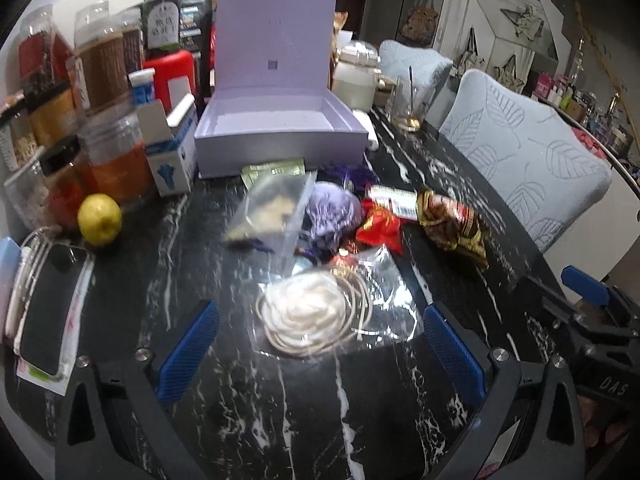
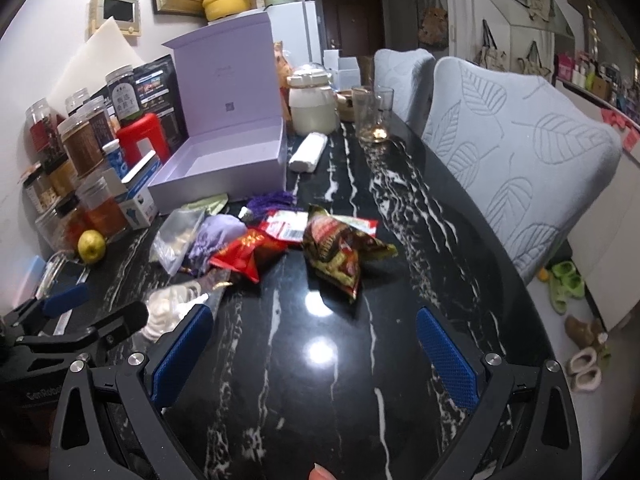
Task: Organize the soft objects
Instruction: 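Move the left gripper to the clear bag with the white rose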
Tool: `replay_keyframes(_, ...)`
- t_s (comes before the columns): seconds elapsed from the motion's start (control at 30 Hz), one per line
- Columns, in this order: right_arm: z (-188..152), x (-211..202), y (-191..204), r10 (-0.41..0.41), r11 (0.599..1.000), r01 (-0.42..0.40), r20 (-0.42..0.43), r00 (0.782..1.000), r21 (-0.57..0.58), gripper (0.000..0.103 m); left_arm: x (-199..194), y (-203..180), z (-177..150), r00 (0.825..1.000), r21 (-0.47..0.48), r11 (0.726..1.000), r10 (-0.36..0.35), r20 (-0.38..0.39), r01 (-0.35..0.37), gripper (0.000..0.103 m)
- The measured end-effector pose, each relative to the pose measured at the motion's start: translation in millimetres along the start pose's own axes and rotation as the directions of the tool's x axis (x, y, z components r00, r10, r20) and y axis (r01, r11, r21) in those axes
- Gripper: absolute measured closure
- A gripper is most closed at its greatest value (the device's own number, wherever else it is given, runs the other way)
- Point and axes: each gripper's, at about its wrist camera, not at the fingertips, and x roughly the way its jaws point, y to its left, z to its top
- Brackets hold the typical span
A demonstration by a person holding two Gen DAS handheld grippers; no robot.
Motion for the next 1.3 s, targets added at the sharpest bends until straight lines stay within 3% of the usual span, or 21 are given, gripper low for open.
replay_keyframes(0.33, -12.2, 17.8, -17.4, 0.01, 1.0, -0.008, -0.062, 0.998, 0.028, 0.0, 29.8, -6.6, -18.9, 0.998, 0.055, 0.998, -0.037, -0.056, 0.04, 0.0)
replay_keyframes(0.6, -9.8, 34.1, -30.4, 0.014, 0.998, -0.009, -0.098, 0.995, 0.056, 0.0, 60.5, -3.0, -23.3, 0.993, 0.127, 0.99, 0.07, -0.095, -0.057, 0.0)
replay_keyframes(0.8, -3.3, 45.5, -31.9, 0.037, 0.997, -0.029, -0.111, 0.993, 0.069, 0.0, 69.1, 3.0, -11.8, 0.994, 0.154, 0.988, 0.016, -0.109, 0.001, 0.0)
replay_keyframes(1.2, 7.6, 61.7, -27.5, 0.034, 0.998, -0.026, -0.135, 0.99, 0.057, 0.0, 86.7, 0.5, 11.0, 0.983, 0.28, 0.954, -0.061, -0.175, 0.109, 0.0)
replay_keyframes(1.23, 8.3, 62.4, -27.5, 0.034, 0.998, -0.026, -0.135, 0.99, 0.059, 0.0, 85.6, 0.8, 9.9, 0.983, 0.283, 0.952, -0.069, -0.169, 0.115, 0.001)
replay_keyframes(1.3, 9.2, 63.3, -27.1, 0.03, 0.998, -0.023, -0.132, 0.991, 0.059, 0.0, 80.9, -0.1, 8.6, 0.986, 0.296, 0.947, -0.092, -0.136, 0.129, 0.021)
